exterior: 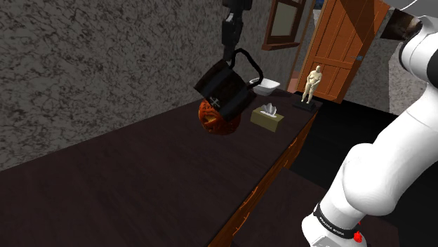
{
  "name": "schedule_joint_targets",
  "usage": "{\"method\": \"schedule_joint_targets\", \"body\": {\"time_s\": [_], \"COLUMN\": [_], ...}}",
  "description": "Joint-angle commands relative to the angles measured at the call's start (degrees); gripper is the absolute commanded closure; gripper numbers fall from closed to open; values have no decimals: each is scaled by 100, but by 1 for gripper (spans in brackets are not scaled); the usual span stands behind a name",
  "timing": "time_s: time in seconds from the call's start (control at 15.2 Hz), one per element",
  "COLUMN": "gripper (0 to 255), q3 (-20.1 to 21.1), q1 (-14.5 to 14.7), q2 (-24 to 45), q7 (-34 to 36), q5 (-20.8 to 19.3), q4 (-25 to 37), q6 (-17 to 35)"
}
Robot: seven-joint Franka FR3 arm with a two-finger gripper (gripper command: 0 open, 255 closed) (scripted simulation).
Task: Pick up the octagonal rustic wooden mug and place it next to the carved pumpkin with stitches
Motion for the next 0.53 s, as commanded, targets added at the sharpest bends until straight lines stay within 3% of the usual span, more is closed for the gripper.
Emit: {"method": "schedule_joint_targets", "body": {"time_s": [0.0,0.46], "gripper": [255,255], "q3": [-209,-887], "q1": [-117,-487], "q2": [-111,-245], "q7": [-339,-1403], "q5": [-8,-110], "q4": [-96,-243], "q6": [-17,-47]}}
